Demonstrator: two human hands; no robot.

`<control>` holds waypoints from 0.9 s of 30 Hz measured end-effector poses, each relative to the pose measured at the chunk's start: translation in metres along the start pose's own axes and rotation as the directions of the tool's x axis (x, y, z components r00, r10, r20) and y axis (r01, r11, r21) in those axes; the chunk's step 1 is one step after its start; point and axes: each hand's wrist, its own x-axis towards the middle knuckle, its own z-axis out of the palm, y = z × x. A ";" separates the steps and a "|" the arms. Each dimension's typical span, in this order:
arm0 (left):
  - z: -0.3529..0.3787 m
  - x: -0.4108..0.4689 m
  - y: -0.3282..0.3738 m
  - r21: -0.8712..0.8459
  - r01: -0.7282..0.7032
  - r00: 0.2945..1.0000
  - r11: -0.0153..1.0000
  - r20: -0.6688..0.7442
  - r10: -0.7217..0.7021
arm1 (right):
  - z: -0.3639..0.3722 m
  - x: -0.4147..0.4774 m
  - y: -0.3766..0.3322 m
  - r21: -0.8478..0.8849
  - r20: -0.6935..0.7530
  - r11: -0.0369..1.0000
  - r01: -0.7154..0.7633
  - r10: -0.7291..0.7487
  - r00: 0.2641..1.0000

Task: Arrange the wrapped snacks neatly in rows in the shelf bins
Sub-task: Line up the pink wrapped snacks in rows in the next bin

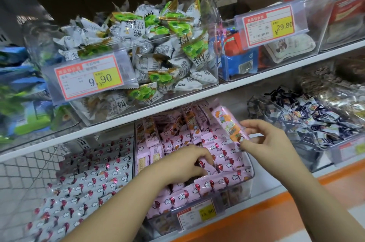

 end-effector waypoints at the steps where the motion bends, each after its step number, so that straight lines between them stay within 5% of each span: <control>1: 0.000 0.002 -0.001 -0.008 0.005 1.000 1.000 -0.012 -0.005 | 0.000 0.000 -0.001 -0.009 0.017 1.000 0.007 -0.007 1.000; 17: -0.006 0.009 0.013 -0.165 0.174 0.983 0.971 0.090 -0.160 | 0.006 -0.010 -0.016 -0.104 0.125 0.987 0.125 -0.111 0.986; 21: -0.003 0.004 0.011 -0.534 0.267 0.963 0.802 0.118 -0.241 | 0.011 -0.012 -0.019 -0.102 0.195 0.988 0.117 -0.096 0.976; 27: -0.010 -0.002 0.004 -0.206 0.216 0.976 0.954 0.051 -0.210 | 0.021 -0.007 -0.026 -0.073 0.203 0.979 0.189 -0.171 0.964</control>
